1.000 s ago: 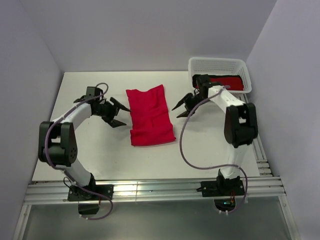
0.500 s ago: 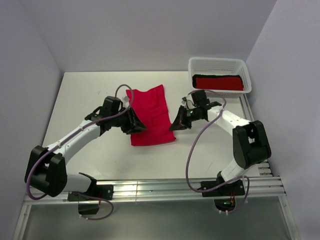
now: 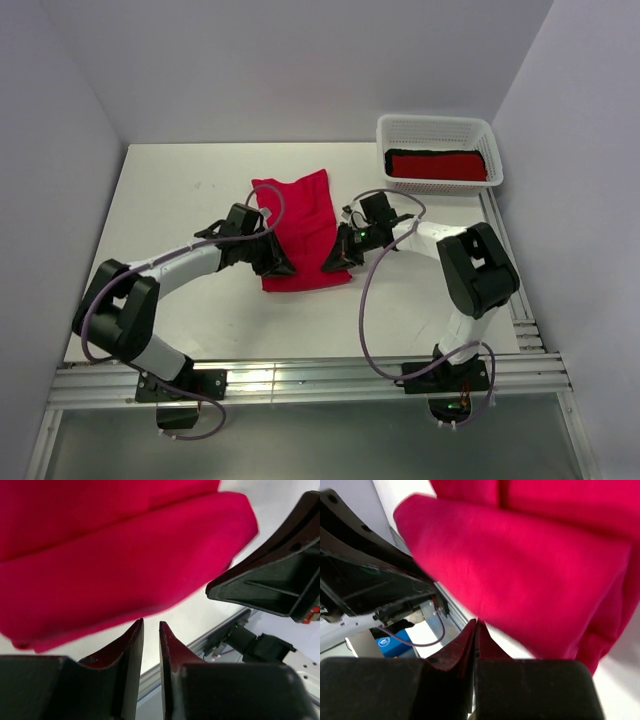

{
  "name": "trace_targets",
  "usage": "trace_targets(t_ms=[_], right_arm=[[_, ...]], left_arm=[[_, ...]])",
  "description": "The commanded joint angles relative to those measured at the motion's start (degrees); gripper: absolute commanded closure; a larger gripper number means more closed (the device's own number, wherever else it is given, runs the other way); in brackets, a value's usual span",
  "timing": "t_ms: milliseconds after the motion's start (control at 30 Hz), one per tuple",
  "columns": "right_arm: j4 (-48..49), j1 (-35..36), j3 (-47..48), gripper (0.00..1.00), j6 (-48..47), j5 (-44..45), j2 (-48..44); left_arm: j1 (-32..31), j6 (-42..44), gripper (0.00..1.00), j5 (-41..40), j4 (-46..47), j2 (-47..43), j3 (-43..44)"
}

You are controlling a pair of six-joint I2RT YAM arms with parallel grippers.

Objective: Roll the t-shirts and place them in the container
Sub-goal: Roll the tshirt

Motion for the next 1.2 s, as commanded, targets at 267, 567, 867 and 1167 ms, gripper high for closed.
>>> trace_targets(t_ms=[267, 567, 867, 1167], right_arm=[[1.8, 0.0, 13.1, 1.0, -0.2, 0.3, 11.1], [1.9, -1.4, 17.4, 1.0, -0.4, 0.7, 17.2], [5.2, -2.0, 19.6, 1.0, 0.2, 1.1, 21.0], [14.6, -3.7, 13.0, 0.96, 5.8, -5.5, 10.2]], left_arm=[[5.4, -2.6, 0.79, 2.0, 6.1, 5.5, 3.7], [11.7, 0.4, 0.8, 5.0, 6.8, 12.1, 4.7], [13.7, 2.3, 0.82, 4.7, 8.5, 18.6, 6.2], [15.4, 4.9, 0.8, 4.7, 1.6, 8.2, 11.9]])
